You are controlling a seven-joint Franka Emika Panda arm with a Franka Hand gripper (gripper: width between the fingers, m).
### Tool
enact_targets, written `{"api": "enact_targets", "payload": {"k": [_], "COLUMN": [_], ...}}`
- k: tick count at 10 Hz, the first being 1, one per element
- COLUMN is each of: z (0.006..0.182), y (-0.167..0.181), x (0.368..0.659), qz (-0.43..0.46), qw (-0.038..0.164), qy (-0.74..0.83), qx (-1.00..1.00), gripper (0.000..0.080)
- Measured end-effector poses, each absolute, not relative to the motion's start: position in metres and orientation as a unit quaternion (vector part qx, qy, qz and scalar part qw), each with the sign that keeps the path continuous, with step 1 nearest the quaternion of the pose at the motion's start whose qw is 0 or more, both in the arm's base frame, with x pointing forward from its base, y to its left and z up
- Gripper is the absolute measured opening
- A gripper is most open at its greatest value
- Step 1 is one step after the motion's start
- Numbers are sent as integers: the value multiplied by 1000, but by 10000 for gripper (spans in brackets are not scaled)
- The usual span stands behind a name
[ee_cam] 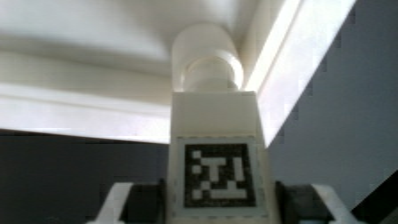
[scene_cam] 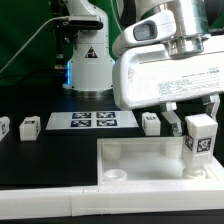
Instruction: Assemble one leg
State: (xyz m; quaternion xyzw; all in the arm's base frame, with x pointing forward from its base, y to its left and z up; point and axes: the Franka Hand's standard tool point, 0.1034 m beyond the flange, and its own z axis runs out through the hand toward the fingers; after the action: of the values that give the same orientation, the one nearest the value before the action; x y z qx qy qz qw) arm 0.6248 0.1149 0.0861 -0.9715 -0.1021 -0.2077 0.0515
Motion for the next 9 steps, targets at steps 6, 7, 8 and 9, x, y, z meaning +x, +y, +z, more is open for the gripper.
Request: {"api": "enact_targets", "payload": {"k": [6, 7, 8, 9], "z": [79, 79, 79, 79], "y": [116, 116, 116, 116], "x": [621, 621, 621, 621], "qz": [-246, -246, -246, -246], "qw": [47, 46, 46, 46], "qy": [-101, -102, -102, -102], "qx": [-963, -963, -963, -963], "gripper": [293, 293, 345, 479]}}
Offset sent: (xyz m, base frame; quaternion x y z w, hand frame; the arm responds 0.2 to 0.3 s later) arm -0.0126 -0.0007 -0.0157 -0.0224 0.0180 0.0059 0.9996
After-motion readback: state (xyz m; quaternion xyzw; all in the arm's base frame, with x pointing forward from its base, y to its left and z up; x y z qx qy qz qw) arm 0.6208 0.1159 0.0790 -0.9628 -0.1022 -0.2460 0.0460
